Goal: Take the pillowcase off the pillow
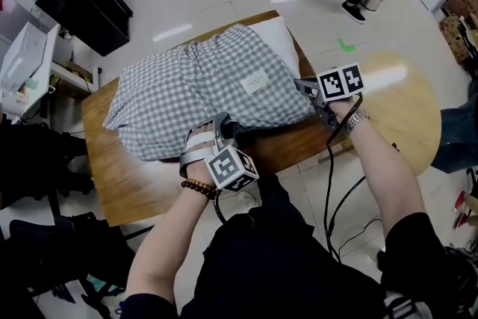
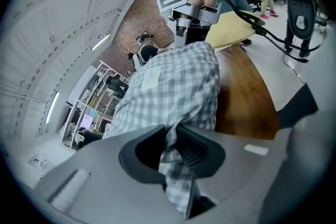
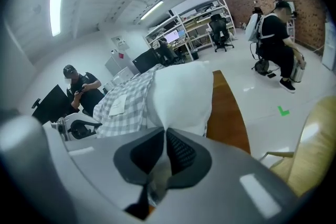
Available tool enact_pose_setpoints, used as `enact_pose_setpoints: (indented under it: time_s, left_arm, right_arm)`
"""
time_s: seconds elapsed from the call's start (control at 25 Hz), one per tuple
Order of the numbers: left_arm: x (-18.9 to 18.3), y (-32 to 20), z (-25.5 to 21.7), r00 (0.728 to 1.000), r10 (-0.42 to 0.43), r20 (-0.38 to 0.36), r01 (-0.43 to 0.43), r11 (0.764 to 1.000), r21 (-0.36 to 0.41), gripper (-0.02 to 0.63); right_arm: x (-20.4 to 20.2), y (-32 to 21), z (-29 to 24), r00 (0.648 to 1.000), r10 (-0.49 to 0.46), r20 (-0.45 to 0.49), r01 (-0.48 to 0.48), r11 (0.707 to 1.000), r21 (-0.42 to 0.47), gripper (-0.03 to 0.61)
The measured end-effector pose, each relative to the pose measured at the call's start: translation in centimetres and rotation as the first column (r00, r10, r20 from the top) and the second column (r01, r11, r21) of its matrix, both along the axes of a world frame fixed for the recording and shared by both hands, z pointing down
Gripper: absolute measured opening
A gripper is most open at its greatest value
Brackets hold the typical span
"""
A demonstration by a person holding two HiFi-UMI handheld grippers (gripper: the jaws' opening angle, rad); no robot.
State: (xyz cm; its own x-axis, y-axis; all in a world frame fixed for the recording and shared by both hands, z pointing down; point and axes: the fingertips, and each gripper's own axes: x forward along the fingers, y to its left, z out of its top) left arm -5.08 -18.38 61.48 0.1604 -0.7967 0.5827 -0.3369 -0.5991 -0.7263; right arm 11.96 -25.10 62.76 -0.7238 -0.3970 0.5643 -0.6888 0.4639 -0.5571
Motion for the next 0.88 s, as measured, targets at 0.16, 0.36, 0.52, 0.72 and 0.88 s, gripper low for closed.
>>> enact_pose_setpoints:
  time_s: [0.16, 0.36, 0.52, 0.72, 0.88]
  left_arm:
    - [-0.6, 0.6, -1.0, 0.999, -0.015, -0.030, 0.016, 1.000, 0.021, 0.018]
    - [-1.7, 2.5, -1.7, 0.997, -0.033, -0.064, 0.035, 0.999, 0.029, 0.014]
    - [-3.5, 3.8, -1.4, 0.995, -0.066, -0.079, 0.067, 0.998, 0.009, 0.009]
    - [-4.6, 4.8, -1.7, 0.991, -0.101, -0.089, 0.101, 0.995, -0.013, 0.008]
    - [-7.1, 5.6, -1.6, 0.986, -0.141, -0.092, 0.139, 0.990, -0.030, 0.008]
  right_arm:
    - [1.3, -1.0, -1.4, 0.999, 0.041, -0.001, -0.041, 0.998, 0.040, 0.009]
    - [2.0, -0.9, -2.4, 0.997, 0.071, -0.022, -0.069, 0.992, 0.102, 0.008]
    - [3.0, -0.8, -2.7, 0.995, 0.094, -0.035, -0.089, 0.987, 0.133, 0.008]
    - [4.4, -1.2, -3.9, 0.991, 0.109, -0.075, -0.093, 0.977, 0.191, 0.008]
    - [5.8, -1.7, -5.0, 0.985, 0.143, -0.099, -0.119, 0.968, 0.221, 0.006]
